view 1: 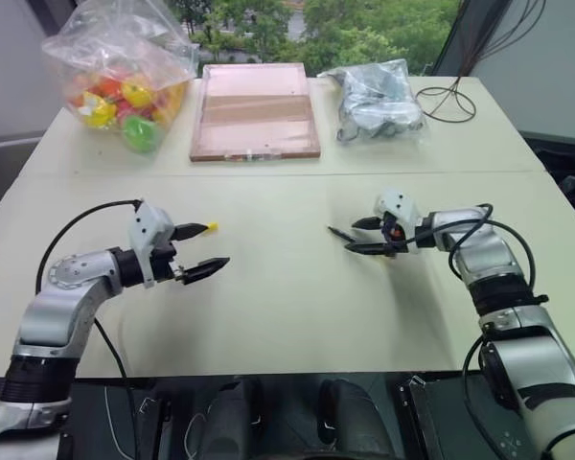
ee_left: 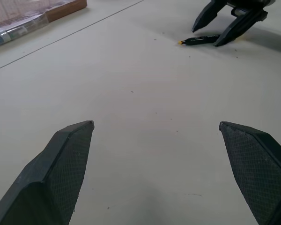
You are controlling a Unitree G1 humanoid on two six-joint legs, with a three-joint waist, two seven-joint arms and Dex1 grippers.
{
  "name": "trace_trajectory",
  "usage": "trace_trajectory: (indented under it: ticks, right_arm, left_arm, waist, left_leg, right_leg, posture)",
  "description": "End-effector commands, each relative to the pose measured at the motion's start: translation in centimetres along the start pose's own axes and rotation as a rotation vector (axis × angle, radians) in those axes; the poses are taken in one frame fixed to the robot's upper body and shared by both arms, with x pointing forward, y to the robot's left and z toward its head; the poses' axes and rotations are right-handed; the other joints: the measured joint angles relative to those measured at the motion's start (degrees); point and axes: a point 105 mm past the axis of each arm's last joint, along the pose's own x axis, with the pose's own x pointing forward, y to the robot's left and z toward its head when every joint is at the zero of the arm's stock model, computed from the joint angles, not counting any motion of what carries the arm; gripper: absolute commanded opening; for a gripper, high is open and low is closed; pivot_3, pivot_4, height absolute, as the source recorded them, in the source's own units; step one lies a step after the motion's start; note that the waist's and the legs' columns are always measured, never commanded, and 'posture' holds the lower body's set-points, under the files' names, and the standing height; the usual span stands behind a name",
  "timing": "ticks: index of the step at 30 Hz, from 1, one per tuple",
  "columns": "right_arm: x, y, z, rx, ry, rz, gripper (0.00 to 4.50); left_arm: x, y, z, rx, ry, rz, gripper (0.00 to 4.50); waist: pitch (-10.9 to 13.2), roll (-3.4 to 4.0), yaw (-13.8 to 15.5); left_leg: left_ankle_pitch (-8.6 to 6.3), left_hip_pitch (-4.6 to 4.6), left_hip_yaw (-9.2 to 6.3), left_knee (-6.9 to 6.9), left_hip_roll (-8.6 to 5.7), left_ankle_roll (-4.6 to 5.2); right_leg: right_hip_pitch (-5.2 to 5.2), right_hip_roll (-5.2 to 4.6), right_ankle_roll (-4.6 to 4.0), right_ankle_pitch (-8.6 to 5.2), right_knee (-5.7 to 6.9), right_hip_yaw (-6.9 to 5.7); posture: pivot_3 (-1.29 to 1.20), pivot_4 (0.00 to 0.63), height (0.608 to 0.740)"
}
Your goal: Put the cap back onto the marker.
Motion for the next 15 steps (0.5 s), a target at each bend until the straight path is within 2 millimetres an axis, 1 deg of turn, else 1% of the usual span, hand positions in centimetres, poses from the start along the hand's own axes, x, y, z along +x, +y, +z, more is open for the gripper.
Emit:
trace_trajectory:
  ticks: [1, 3, 5, 6, 7, 8, 11, 15]
  right_arm:
    - [-0.1, -0.3, 0.7, -0.034, 0.001, -0.013, 2.91]
    - [0.1, -0.2, 0.5, -0.027, 0.010, -0.011, 2.91]
    - [0.3, -0.1, 0.3, -0.023, 0.018, -0.005, 2.39]
    - [0.5, 0.0, 0.2, -0.020, 0.020, -0.002, 2.39]
    - [0.7, 0.1, 0.2, -0.018, 0.021, 0.002, 1.69]
    - [0.9, 0.2, 0.1, -0.017, 0.022, 0.006, 1.45]
    - [1.1, 0.4, 0.0, -0.022, 0.026, 0.012, 0.03]
    - [1.0, 0.3, 0.2, -0.033, 0.019, 0.001, 0.03]
  left_arm:
    - [0.1, -0.1, 0.9, 0.040, -0.034, 0.008, 4.50]
    - [0.1, -0.1, 0.9, 0.039, -0.036, 0.010, 4.50]
    - [0.1, -0.2, 0.8, 0.039, -0.038, 0.014, 4.50]
    - [0.1, -0.2, 0.8, 0.038, -0.039, 0.017, 4.50]
    - [0.0, -0.1, 0.7, 0.037, -0.040, 0.023, 4.50]
    - [-0.1, -0.1, 0.7, 0.036, -0.040, 0.028, 4.50]
    - [-0.4, 0.1, 0.7, 0.036, -0.039, 0.040, 4.50]
    - [-0.6, 0.4, 0.6, 0.039, -0.035, 0.053, 4.50]
  waist:
    - [0.00, -0.01, -0.01]
    - [-0.01, -0.01, -0.04]
    - [-0.01, -0.01, -0.05]
    - [-0.01, -0.02, -0.04]
    - [-0.01, -0.02, -0.06]
    - [-0.01, -0.02, -0.11]
    - [-0.02, -0.04, -0.17]
    - [-0.04, -0.06, -0.21]
  left_leg:
    - [0.00, 0.00, 0.00, 0.00, 0.00, 0.00]
    - [0.00, 0.00, 0.00, 0.00, 0.00, 0.00]
    - [0.00, 0.00, 0.00, 0.00, 0.00, 0.00]
    - [0.00, 0.00, -0.01, 0.00, 0.00, 0.00]
    - [0.00, 0.01, 0.00, 0.00, 0.00, 0.00]
    - [0.00, 0.01, 0.00, 0.00, 0.00, 0.00]
    - [0.00, 0.01, -0.01, 0.00, 0.01, 0.00]
    - [0.00, 0.03, -0.01, 0.00, 0.01, 0.00]
  right_leg:
    - [0.00, 0.00, 0.00, 0.00, 0.00, 0.00]
    - [0.00, 0.00, 0.00, 0.00, 0.00, 0.00]
    - [0.01, 0.00, 0.00, 0.00, 0.00, 0.00]
    - [0.00, 0.00, 0.00, 0.00, 0.00, 0.00]
    - [0.01, 0.00, 0.00, 0.00, 0.00, 0.00]
    - [0.01, 0.00, 0.00, 0.00, 0.00, 0.00]
    - [0.01, 0.00, 0.00, 0.00, 0.00, 0.00]
    - [0.02, 0.00, 0.00, 0.00, 0.00, 0.00]
  posture:
    - [0.00, 0.150, 0.740]
    - [0.00, 0.150, 0.740]
    - [0.00, 0.150, 0.740]
    - [0.00, 0.150, 0.740]
    - [0.00, 0.150, 0.740]
    - [0.00, 0.150, 0.740]
    - [0.00, 0.150, 0.740]
    - [0.00, 0.150, 0.740]
